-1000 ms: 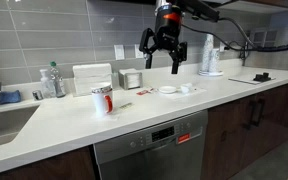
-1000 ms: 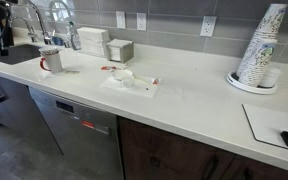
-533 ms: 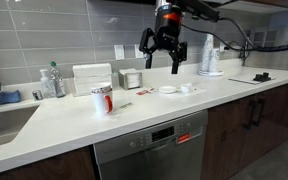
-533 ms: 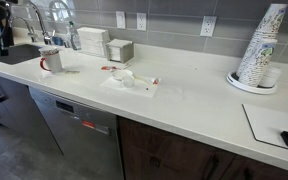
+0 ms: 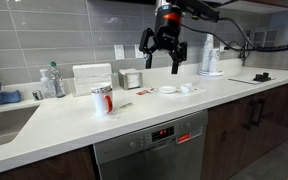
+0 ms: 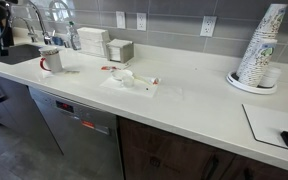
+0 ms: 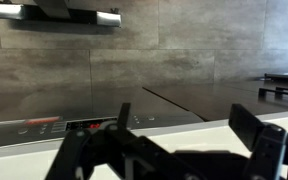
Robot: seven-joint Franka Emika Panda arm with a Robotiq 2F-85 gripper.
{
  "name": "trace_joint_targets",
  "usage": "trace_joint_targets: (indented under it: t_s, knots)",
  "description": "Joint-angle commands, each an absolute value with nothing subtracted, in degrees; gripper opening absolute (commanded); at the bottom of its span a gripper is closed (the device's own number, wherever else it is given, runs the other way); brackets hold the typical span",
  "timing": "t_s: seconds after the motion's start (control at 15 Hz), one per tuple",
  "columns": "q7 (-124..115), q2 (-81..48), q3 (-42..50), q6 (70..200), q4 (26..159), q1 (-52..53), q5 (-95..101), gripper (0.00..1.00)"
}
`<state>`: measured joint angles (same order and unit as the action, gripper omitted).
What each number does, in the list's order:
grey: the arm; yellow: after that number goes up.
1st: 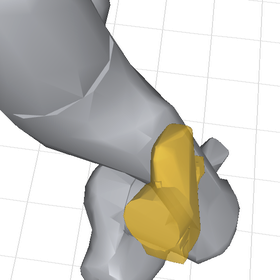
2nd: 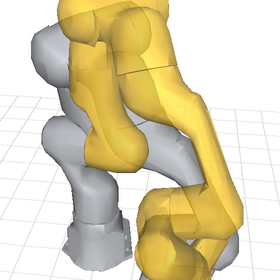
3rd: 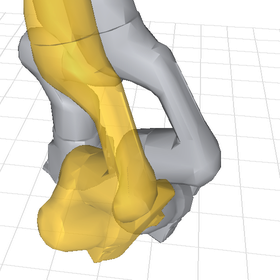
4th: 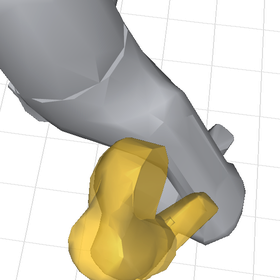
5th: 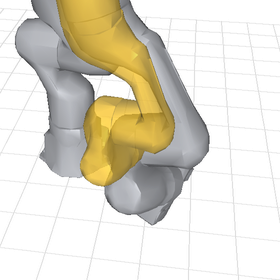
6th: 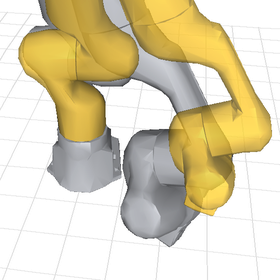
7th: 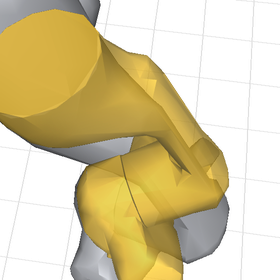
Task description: Put the sugar and tomato ketchup on the plate
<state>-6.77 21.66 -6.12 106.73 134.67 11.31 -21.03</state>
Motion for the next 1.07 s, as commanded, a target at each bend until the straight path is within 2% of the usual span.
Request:
trace_joint_targets:
  t_s: [0.0, 0.4, 1.0]
  knots:
    - [-6.53, 21.68, -6.93, 106.51, 134.57, 10.37, -21.3, 1.0]
    - [-20.74, 13.52, -7.82, 105.78, 124.35, 6.59, -19.04, 1.0]
    - [-48.87, -3.85, -7.19, 113.39, 108.65, 3.98, -1.73, 1.0]
